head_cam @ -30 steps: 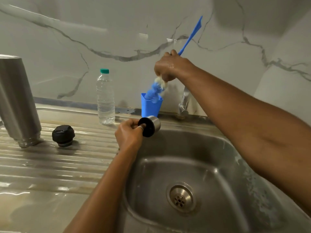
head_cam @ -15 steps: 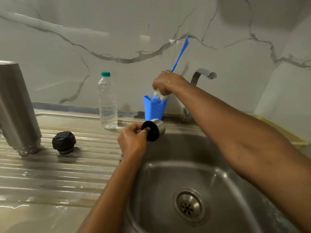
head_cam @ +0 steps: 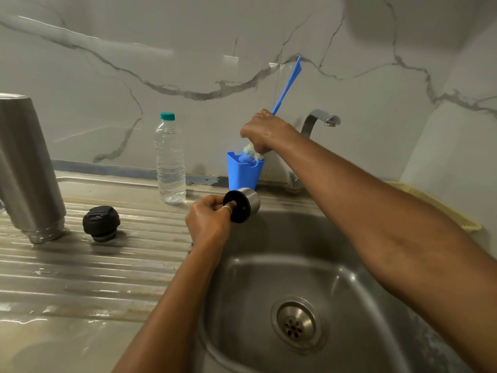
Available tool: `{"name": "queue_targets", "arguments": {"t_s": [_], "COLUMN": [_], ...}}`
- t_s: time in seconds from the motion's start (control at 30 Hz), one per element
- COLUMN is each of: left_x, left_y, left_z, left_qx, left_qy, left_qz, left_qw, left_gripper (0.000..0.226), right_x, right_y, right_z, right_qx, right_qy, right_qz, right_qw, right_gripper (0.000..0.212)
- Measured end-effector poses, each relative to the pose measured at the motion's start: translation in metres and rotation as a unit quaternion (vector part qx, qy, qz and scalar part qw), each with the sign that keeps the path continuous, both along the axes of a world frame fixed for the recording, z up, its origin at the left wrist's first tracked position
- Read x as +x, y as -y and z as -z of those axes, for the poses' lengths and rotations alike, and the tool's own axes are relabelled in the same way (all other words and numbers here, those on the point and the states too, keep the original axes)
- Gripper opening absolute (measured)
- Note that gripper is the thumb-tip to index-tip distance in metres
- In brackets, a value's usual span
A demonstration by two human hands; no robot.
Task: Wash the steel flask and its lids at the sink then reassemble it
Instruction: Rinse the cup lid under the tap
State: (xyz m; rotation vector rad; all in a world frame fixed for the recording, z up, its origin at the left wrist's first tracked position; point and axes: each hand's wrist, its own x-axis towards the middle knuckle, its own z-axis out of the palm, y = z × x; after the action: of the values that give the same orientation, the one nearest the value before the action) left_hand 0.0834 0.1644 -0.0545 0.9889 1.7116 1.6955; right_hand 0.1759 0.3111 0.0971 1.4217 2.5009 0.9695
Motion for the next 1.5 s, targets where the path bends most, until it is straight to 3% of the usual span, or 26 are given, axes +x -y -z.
{"name": "queue_targets", "arguments": {"t_s": [0.13, 0.33, 0.47, 0.6, 0.73, 0.83, 1.0, 1.27, 1.4, 1.5], "left_x": [0.000, 0.000, 0.006, 0.017, 0.022, 0.024, 0.027, 0.028, 0.029, 0.028], "left_y": [0.000, -0.003, 0.000, 0.005, 0.005, 0.001, -0.001, -0.002, -0.003, -0.005], "left_z": [0.000, 0.002, 0.003, 0.001, 0.003, 0.006, 0.009, 0.014, 0.013, 0.014], "left_qx": [0.001, 0.000, -0.003, -0.010, -0.010, -0.004, 0.006, 0.000, 0.000, -0.004], "left_qy": [-0.004, -0.014, -0.029, -0.053, -0.072, -0.097, -0.129, -0.134, -0.141, -0.142], "left_qz": [-0.002, -0.001, 0.009, 0.025, 0.038, 0.043, 0.045, 0.058, 0.063, 0.061], "left_qw": [1.000, 1.000, 1.000, 0.998, 0.997, 0.994, 0.991, 0.989, 0.988, 0.988], "left_gripper": [0.010, 0.010, 0.011, 0.014, 0.013, 0.013, 0.012, 0.010, 0.012, 0.012], "right_x": [0.002, 0.000, 0.009, 0.049, 0.093, 0.108, 0.101, 0.095, 0.099, 0.103], "right_y": [0.002, 0.010, 0.052, 0.079, 0.060, 0.037, 0.012, 0.020, 0.035, 0.041], "right_z": [0.000, 0.003, 0.018, 0.061, 0.091, 0.097, 0.104, 0.106, 0.106, 0.107], "right_qx": [-0.001, -0.008, 0.067, 0.040, 0.004, -0.021, -0.036, -0.019, -0.052, -0.070], "right_qy": [-0.001, -0.015, -0.110, -0.266, -0.483, -0.563, -0.608, -0.598, -0.682, -0.604], "right_qz": [0.004, -0.026, -0.136, -0.075, 0.108, 0.180, 0.184, 0.158, 0.121, 0.122], "right_qw": [1.000, 1.000, 0.982, 0.960, 0.869, 0.806, 0.771, 0.785, 0.719, 0.785], "right_gripper": [0.030, 0.049, 0.025, 0.017, 0.022, 0.034, 0.037, 0.025, 0.032, 0.019]}}
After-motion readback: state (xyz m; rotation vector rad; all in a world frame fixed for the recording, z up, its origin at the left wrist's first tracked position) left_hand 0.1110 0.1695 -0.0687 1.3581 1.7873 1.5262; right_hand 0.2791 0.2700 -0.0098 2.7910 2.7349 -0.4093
